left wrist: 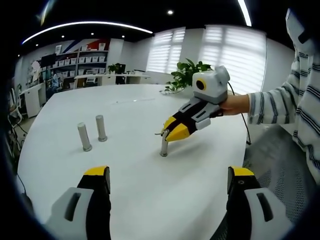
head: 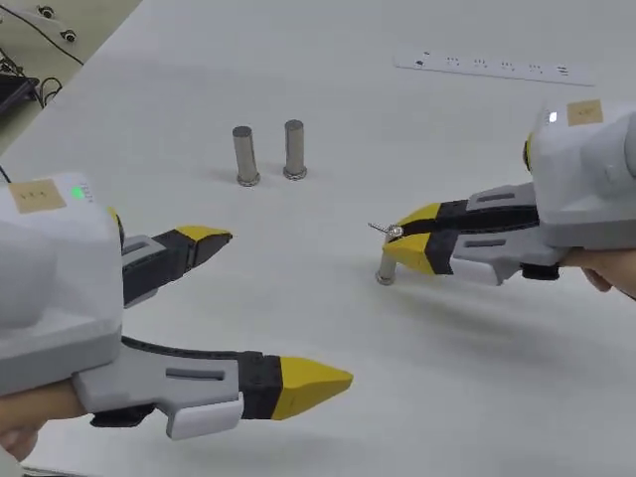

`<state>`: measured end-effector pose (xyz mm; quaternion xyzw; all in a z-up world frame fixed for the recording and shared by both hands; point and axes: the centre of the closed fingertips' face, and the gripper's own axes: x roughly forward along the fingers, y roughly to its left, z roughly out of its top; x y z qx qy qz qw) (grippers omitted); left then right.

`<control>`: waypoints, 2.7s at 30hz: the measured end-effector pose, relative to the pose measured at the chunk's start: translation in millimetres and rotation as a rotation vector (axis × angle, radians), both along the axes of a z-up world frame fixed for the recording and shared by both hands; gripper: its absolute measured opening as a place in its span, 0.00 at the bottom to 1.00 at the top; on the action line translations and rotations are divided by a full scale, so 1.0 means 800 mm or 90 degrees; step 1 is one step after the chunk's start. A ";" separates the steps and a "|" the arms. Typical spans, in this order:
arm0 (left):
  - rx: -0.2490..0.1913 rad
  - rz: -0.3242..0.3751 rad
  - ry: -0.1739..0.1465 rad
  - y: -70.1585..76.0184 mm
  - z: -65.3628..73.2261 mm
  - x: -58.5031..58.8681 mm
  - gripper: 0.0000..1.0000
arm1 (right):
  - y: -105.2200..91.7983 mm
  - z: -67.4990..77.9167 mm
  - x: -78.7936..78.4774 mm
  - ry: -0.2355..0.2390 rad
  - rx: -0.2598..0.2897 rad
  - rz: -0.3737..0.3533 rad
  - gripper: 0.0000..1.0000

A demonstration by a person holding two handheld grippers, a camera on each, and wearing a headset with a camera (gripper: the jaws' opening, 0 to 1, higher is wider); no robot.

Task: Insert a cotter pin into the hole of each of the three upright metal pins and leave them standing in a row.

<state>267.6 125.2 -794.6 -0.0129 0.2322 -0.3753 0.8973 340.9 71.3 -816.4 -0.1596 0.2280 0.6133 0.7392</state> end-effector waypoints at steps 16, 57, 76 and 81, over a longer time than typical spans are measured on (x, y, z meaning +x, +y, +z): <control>0.002 0.036 0.019 0.023 -0.001 -0.001 0.99 | 0.052 0.006 0.000 -0.033 -0.003 0.174 0.10; -0.026 0.069 0.033 0.028 0.004 0.008 0.99 | 0.060 0.004 0.001 -0.033 0.006 0.150 0.23; -0.027 0.059 0.015 0.025 0.021 0.013 0.99 | -0.026 0.055 0.007 0.000 0.076 -0.055 0.43; -0.031 0.057 0.015 0.026 0.026 0.013 0.99 | -0.054 0.068 0.002 -0.011 0.080 -0.103 0.52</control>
